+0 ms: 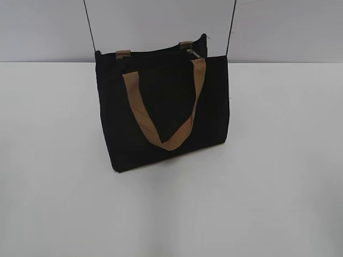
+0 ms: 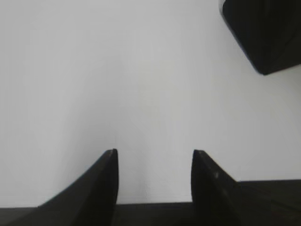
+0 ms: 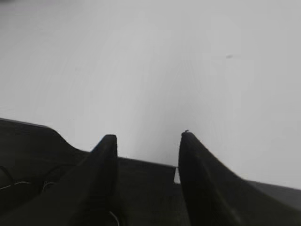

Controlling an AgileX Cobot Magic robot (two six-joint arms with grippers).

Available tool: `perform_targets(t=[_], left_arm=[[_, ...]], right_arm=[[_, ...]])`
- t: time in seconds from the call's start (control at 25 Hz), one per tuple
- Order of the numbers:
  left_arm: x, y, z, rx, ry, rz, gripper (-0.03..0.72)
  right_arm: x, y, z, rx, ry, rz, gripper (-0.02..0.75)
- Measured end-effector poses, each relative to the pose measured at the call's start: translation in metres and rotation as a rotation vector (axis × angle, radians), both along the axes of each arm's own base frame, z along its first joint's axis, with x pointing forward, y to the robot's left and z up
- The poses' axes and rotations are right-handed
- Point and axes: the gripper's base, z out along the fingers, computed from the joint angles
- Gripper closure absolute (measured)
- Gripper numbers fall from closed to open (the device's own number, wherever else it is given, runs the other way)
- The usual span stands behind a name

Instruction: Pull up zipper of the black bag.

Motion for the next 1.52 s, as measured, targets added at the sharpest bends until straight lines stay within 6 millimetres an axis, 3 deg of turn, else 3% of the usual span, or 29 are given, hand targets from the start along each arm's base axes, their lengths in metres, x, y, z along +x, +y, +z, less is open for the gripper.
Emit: perform_targets(t=[0.28, 0.52, 1.2, 1.52], left_arm=[[-0.025, 0.009, -0.003, -0.013, -0.213, 0.01, 0.309], [-0.054, 0.017, -0.003, -0.051, -0.373, 0.016, 0.309], [-0.053, 0.012, -0.01, -0.055, -0.339, -0.033, 0.309], [-0.055, 0.009, -0.01, -0.03, -0.343, 0.142, 0.324]], right_arm=[[-0.027, 0.003, -0.012, -0.024, -0.199, 0.002, 0.414], [-0.027, 0.003, -0.012, -0.006, -0.243, -0.02, 0.414], [-0.025, -0.006, -0.016, 0.028, -0.229, -0.155, 0.415], [-0.026, -0.006, -0.016, 0.037, -0.228, -0.088, 0.415]])
